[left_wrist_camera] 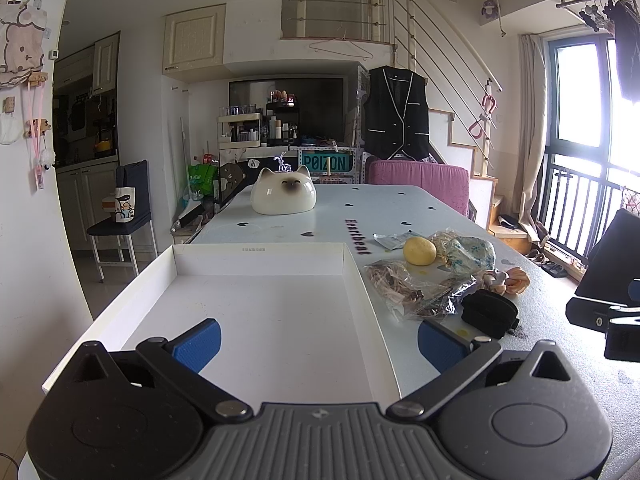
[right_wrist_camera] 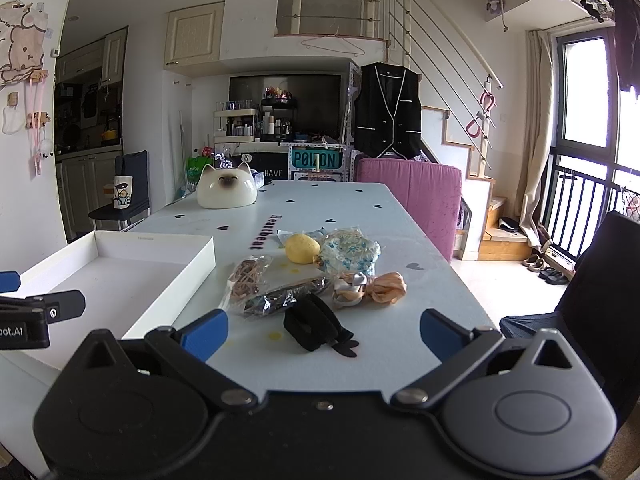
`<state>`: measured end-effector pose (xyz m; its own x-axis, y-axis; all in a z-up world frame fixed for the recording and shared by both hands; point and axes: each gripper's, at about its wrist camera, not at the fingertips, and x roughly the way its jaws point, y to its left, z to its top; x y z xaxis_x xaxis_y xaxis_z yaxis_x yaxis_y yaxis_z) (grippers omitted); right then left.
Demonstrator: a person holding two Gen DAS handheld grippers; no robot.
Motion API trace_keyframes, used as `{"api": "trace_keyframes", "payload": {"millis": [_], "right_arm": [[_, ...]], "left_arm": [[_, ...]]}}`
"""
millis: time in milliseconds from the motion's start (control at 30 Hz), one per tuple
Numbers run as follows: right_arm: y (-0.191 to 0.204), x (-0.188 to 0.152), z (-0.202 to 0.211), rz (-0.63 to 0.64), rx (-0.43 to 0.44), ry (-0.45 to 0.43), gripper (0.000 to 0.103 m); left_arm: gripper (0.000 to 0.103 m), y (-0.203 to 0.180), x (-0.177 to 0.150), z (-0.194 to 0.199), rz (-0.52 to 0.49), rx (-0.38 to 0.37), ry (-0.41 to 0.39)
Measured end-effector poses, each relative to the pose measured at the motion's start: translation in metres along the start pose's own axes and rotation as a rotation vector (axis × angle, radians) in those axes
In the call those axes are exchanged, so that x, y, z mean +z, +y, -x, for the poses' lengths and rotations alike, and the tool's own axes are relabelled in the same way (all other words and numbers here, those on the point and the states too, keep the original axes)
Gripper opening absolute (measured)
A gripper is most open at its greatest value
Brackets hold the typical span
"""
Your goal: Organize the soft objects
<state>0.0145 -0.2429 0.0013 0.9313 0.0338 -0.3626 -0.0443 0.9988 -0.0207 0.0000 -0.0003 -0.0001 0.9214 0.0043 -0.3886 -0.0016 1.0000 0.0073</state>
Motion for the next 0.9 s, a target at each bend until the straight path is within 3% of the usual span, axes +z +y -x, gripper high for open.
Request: {"api": "trace_keyframes", "payload": {"millis": [433,767,900], "right_arm": [[-0.003,0.007,-0.002,-0.007,0.045,-0.038,0.103],[-0.027,0.029,-0.021,-0.045,-0.009,-0.080,0.103],[-0.032,0.029,-0.033,-0.020,-0.050,-0.093,0.103]], "left_arm": [[0.103,-0.006,0.008,0.001,-0.015,-0.002,-0.026],[0.103,-0.018,0.034,-0.019,-0.017,-0.075,-0.070],[0.103,-0.025,0.045,-0.038,-0.008,-0.120,-0.039]]}}
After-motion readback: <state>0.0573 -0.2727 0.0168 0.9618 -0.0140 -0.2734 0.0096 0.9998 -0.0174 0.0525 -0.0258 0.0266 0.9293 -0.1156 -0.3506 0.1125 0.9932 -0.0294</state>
